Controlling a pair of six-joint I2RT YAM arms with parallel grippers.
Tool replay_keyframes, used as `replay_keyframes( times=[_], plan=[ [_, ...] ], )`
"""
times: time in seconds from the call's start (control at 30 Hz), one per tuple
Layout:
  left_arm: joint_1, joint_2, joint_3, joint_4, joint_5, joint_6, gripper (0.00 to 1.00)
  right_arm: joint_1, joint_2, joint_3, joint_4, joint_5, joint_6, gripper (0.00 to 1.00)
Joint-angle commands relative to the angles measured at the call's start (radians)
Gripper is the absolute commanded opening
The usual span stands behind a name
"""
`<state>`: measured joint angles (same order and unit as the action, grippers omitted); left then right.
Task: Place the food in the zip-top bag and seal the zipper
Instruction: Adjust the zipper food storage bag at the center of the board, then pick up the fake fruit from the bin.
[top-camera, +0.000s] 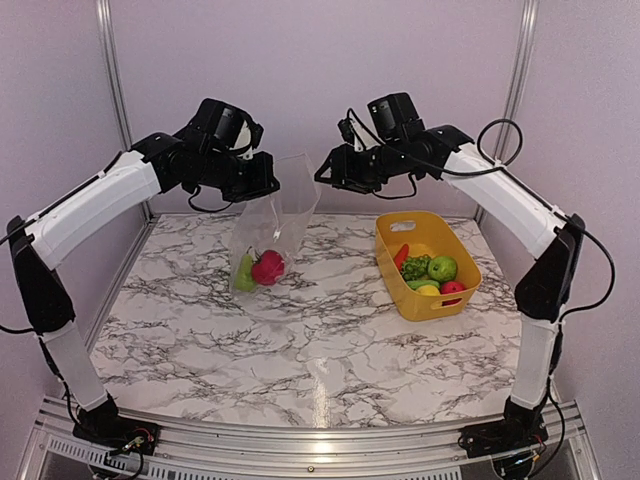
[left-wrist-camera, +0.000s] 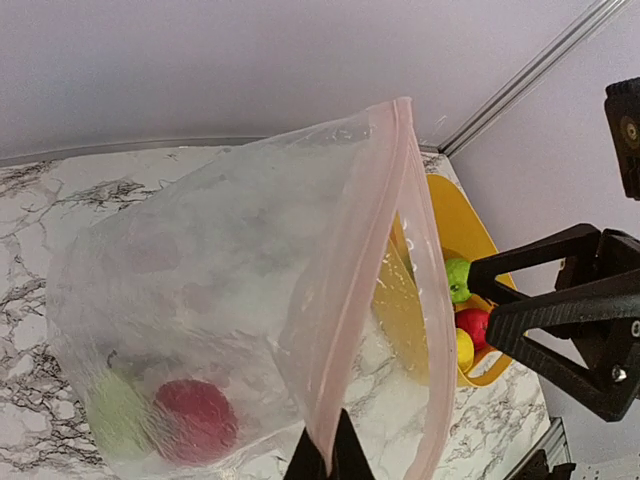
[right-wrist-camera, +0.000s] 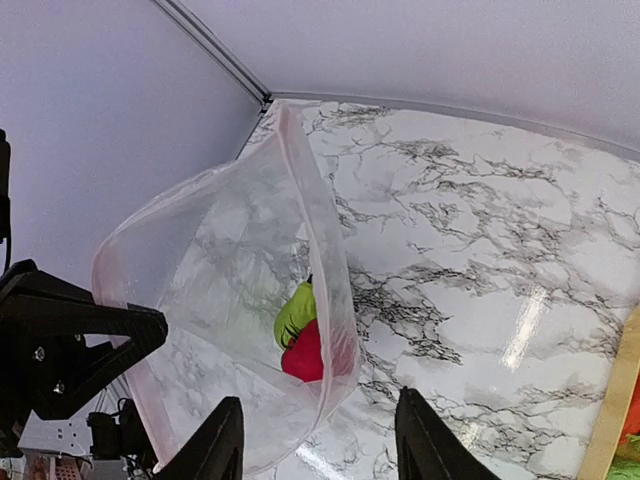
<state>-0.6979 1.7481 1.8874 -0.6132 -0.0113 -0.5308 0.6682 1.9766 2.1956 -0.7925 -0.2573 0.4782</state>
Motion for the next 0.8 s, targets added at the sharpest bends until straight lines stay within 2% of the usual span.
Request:
replay_keyframes(
  times=[0.0, 0.23, 0.37, 0.6, 0.77],
  plan=[
    [0.01, 0.021, -0.001, -0.044, -0.023, 0.002, 0.0, -0.058, -0.096, -0.048, 0.078, -0.061, 0.024, 0.51],
    [0.043, 0.013, -0.015, -0.108, -0.026, 0.027, 0.0, -0.095, -0.179, -0.155, 0.058, 0.011, -0.093, 0.55],
    [0.115, -0.016, -0.029, -0.177, -0.024, 0.057, 0.0, -0.147, -0.223, -0.241, 0.05, 0.045, -0.128, 0.56],
    [0.17, -0.148, -0.091, -0.21, -0.154, 0.129, 0.0, -0.256, -0.271, -0.391, 0.034, 0.104, -0.162, 0.58],
    [0.167, -0.124, -0.153, -0.145, 0.033, 0.111, 0.0, -0.293, -0.263, -0.461, 0.027, 0.125, -0.164, 0.59]
  ],
)
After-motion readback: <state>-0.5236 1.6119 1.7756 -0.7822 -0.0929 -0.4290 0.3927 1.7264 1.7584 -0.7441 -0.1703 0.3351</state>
